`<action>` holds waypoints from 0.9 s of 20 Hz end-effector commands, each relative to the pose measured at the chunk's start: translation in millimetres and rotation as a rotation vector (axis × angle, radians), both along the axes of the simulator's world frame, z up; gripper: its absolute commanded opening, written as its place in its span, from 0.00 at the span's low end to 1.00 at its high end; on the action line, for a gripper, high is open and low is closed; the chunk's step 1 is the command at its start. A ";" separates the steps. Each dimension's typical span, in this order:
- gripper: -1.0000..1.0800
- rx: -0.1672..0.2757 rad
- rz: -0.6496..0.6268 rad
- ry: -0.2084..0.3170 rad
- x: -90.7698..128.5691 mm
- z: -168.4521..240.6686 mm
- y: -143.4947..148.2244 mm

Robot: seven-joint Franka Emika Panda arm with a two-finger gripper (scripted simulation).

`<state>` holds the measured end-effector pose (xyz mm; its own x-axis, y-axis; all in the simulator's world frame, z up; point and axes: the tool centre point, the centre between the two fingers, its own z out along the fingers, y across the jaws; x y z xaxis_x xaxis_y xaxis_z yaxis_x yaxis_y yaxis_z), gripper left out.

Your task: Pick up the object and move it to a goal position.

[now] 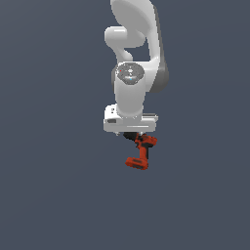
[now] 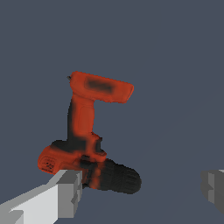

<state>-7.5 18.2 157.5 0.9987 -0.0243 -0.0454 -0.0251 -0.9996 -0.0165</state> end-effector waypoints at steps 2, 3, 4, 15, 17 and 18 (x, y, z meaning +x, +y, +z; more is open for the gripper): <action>0.81 0.000 -0.001 0.001 -0.2 -0.2 -0.2; 0.81 0.001 -0.005 0.003 -0.6 -0.7 -0.8; 0.81 0.002 -0.011 0.006 -1.3 -1.6 -1.8; 0.81 0.001 0.001 0.015 -2.1 -6.6 -5.0; 0.81 -0.003 0.026 0.013 -0.7 -8.0 -4.6; 0.81 -0.005 0.042 0.012 0.2 -8.9 -4.4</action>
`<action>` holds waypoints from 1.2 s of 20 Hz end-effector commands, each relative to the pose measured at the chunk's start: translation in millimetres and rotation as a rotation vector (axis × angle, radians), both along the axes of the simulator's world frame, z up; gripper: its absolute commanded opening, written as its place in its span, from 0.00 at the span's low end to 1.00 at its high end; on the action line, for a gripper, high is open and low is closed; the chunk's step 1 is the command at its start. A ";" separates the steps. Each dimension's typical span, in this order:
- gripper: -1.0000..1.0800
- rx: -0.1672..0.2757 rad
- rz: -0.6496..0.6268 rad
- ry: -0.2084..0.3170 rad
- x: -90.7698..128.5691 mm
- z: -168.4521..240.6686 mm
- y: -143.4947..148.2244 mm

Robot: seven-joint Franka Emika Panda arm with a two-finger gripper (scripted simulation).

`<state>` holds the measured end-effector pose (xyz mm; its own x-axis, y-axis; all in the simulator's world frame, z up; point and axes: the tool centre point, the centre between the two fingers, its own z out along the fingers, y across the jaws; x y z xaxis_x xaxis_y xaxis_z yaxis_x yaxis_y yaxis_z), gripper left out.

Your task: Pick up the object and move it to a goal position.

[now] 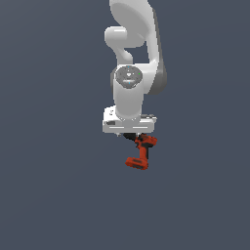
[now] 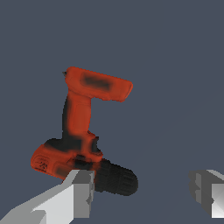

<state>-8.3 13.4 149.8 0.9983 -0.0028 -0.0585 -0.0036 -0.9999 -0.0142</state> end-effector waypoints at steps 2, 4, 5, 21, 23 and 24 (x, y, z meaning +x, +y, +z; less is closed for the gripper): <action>0.81 -0.009 0.056 -0.003 3.0 -3.2 0.9; 0.81 -0.015 0.099 -0.005 5.4 -5.6 1.6; 0.81 -0.019 0.123 -0.006 6.7 -7.0 2.0; 0.81 -0.097 0.677 -0.015 36.3 -38.8 14.0; 0.81 -0.107 0.751 -0.014 40.1 -43.1 16.0; 0.81 -0.112 0.788 -0.013 41.9 -45.3 17.1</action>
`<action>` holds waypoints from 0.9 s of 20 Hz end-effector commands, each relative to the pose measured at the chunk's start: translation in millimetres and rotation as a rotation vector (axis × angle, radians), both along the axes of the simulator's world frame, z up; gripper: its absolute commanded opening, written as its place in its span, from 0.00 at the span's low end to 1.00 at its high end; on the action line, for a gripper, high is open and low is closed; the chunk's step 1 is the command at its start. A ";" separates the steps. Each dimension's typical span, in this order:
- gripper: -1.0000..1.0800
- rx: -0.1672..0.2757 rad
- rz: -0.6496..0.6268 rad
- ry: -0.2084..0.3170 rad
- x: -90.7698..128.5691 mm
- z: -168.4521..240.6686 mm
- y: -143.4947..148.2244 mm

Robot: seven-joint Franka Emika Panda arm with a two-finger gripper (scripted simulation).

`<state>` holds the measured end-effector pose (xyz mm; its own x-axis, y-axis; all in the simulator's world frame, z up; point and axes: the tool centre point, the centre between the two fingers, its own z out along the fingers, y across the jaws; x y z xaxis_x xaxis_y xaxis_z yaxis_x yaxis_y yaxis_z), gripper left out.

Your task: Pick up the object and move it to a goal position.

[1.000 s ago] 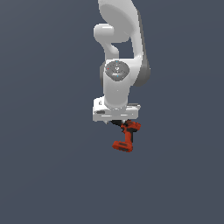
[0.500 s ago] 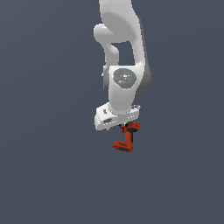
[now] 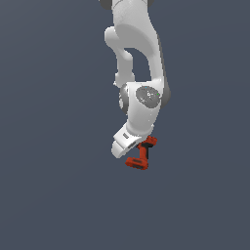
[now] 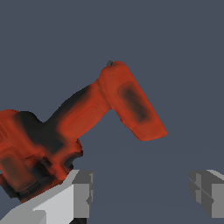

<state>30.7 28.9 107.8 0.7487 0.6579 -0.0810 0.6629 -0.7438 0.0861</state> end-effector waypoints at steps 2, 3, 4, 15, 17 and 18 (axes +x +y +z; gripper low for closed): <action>0.81 -0.019 0.131 0.003 6.6 -7.7 3.8; 0.81 -0.025 0.167 0.004 8.5 -9.9 4.9; 0.81 -0.030 0.204 0.005 10.3 -12.1 6.0; 0.81 -0.087 0.578 0.023 27.9 -35.0 19.0; 0.81 -0.094 0.626 0.026 30.0 -38.0 20.8; 0.81 -0.098 0.648 0.028 31.0 -39.3 21.6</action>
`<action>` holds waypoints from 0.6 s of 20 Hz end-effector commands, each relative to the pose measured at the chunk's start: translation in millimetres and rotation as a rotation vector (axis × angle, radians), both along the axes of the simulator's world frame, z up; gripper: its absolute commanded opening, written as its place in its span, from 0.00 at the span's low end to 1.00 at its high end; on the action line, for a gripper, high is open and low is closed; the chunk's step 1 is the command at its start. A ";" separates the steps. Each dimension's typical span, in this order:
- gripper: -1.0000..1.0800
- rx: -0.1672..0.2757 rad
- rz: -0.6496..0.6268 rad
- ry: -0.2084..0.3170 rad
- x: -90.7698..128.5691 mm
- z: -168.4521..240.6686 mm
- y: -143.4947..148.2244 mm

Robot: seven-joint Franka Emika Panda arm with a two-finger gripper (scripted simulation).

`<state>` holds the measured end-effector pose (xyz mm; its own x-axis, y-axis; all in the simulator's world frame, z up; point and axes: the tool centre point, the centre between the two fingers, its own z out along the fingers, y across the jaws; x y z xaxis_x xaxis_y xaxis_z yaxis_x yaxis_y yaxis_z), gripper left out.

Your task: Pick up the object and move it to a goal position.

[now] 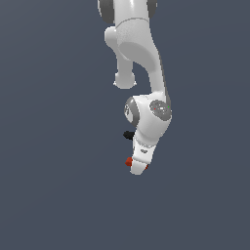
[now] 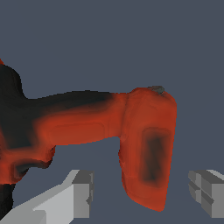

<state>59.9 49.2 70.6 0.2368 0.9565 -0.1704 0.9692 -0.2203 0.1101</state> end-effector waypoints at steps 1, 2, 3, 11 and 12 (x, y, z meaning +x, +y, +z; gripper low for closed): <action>0.81 -0.009 0.057 0.003 2.7 -3.4 2.1; 0.81 -0.012 0.075 0.004 3.4 -4.5 2.8; 0.81 -0.015 0.091 0.005 4.1 -5.5 3.4; 0.81 -0.025 0.150 0.009 6.7 -9.2 5.8; 0.81 -0.024 0.144 0.009 6.3 -9.0 5.6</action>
